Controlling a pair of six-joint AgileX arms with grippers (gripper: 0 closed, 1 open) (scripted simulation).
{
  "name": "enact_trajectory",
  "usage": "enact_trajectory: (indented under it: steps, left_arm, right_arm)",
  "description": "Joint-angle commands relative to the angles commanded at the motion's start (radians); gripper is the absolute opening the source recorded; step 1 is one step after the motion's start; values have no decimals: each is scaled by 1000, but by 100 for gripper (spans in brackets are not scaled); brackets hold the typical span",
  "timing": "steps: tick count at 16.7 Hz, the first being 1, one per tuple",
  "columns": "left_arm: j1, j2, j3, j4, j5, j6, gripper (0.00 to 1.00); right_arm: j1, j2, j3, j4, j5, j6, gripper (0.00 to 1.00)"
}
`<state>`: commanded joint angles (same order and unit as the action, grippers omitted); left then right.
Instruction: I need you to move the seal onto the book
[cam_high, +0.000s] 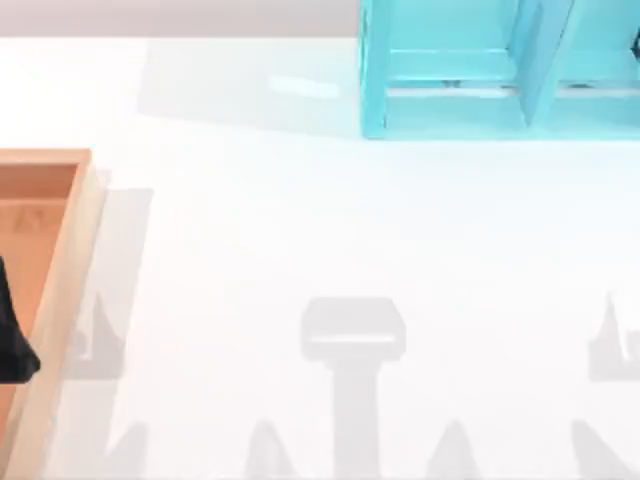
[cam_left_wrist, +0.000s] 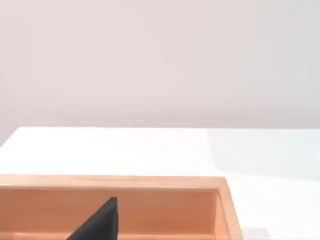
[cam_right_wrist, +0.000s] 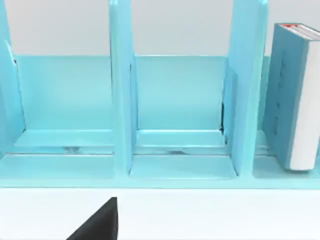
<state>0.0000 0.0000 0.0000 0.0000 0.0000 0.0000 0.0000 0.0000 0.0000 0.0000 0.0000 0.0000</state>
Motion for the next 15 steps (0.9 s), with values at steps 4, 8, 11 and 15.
enact_trajectory:
  steps: [4, 8, 11, 15]
  left_arm:
    - [0, 0, 0, 0, 0, 0, 100]
    - [0, 0, 0, 0, 0, 0, 100]
    - [0, 0, 0, 0, 0, 0, 100]
    - [0, 0, 0, 0, 0, 0, 100]
  right_arm:
    - [-9, 30, 19, 24, -6, 1, 100]
    - [-60, 219, 122, 159, -37, 3, 100]
    - [-116, 468, 238, 311, -75, 2, 100]
    - [-200, 898, 414, 543, -138, -2, 100]
